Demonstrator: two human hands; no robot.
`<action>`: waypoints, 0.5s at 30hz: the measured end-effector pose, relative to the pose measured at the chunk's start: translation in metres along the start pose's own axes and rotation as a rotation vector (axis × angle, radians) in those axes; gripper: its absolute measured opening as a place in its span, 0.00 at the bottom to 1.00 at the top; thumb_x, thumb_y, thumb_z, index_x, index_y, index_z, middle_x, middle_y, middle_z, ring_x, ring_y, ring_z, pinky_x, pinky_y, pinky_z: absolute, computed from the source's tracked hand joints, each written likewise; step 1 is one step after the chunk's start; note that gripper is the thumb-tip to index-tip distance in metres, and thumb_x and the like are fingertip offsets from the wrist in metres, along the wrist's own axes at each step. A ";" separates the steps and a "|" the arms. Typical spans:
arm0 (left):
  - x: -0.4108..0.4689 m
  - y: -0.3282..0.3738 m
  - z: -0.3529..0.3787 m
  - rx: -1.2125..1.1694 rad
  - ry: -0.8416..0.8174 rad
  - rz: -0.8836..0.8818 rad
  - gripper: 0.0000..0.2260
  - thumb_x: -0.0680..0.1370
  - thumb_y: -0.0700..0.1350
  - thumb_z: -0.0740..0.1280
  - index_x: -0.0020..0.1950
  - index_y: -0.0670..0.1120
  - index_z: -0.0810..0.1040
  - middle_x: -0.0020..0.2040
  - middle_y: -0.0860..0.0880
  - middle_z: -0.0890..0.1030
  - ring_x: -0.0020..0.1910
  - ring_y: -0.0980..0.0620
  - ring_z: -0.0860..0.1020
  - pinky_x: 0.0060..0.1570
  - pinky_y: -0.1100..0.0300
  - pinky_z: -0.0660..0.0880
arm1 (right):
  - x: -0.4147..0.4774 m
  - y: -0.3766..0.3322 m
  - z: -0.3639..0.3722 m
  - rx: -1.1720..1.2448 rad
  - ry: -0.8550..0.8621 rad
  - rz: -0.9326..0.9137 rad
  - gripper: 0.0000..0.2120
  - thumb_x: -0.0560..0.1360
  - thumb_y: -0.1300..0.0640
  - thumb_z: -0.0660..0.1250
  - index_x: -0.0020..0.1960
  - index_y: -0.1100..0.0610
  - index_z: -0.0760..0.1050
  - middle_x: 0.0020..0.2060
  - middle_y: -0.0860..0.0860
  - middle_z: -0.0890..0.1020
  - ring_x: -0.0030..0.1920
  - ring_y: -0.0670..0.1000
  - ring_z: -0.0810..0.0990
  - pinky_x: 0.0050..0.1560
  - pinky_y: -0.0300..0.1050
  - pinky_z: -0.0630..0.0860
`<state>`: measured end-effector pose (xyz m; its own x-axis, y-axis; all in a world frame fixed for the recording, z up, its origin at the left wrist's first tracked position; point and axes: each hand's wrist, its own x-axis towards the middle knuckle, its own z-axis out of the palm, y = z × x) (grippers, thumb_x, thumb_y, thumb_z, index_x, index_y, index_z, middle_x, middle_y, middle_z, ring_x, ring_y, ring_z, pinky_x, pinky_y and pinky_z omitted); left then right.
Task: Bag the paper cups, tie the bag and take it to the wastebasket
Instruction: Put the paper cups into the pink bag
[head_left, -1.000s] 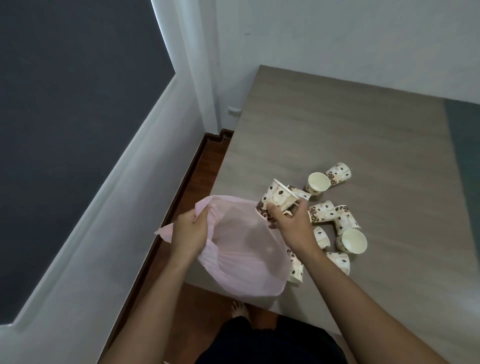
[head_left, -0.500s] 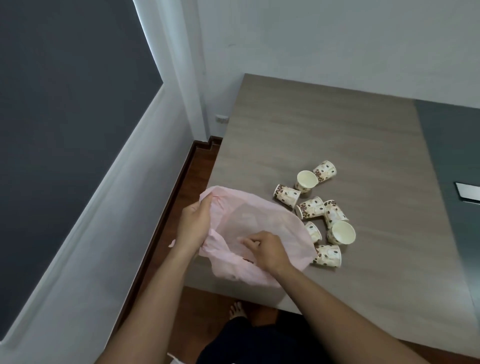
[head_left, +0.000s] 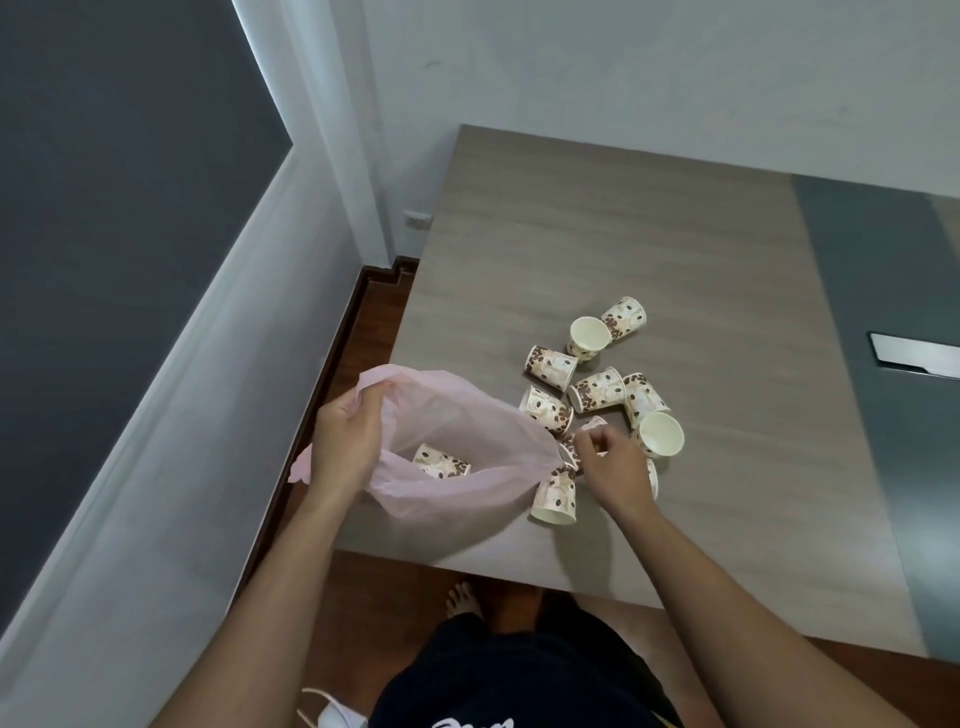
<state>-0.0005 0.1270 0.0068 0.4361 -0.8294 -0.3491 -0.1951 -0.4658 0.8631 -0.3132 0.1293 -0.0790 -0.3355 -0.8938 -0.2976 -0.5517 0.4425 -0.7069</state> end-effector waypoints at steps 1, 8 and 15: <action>-0.001 -0.001 -0.001 0.013 -0.014 0.018 0.16 0.86 0.53 0.65 0.43 0.49 0.85 0.38 0.55 0.84 0.43 0.53 0.82 0.45 0.55 0.77 | 0.000 0.009 0.004 -0.029 -0.038 0.035 0.08 0.83 0.52 0.70 0.49 0.57 0.81 0.44 0.51 0.86 0.47 0.52 0.84 0.48 0.46 0.74; -0.019 -0.020 0.002 0.116 -0.047 0.105 0.13 0.86 0.51 0.65 0.51 0.49 0.88 0.44 0.47 0.88 0.45 0.52 0.83 0.45 0.55 0.78 | -0.007 0.057 0.042 -0.284 -0.208 0.249 0.28 0.80 0.40 0.73 0.67 0.61 0.76 0.62 0.60 0.84 0.65 0.63 0.82 0.62 0.53 0.78; -0.030 -0.044 -0.001 0.273 -0.111 0.096 0.23 0.88 0.52 0.66 0.44 0.33 0.80 0.39 0.32 0.79 0.36 0.51 0.74 0.37 0.60 0.70 | -0.012 0.081 0.058 -0.259 -0.374 0.363 0.37 0.80 0.34 0.70 0.74 0.64 0.74 0.68 0.62 0.82 0.69 0.64 0.81 0.59 0.49 0.73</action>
<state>-0.0037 0.1726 -0.0208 0.3085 -0.8951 -0.3218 -0.4658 -0.4371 0.7694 -0.3095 0.1712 -0.1703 -0.2712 -0.6259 -0.7312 -0.6367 0.6864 -0.3514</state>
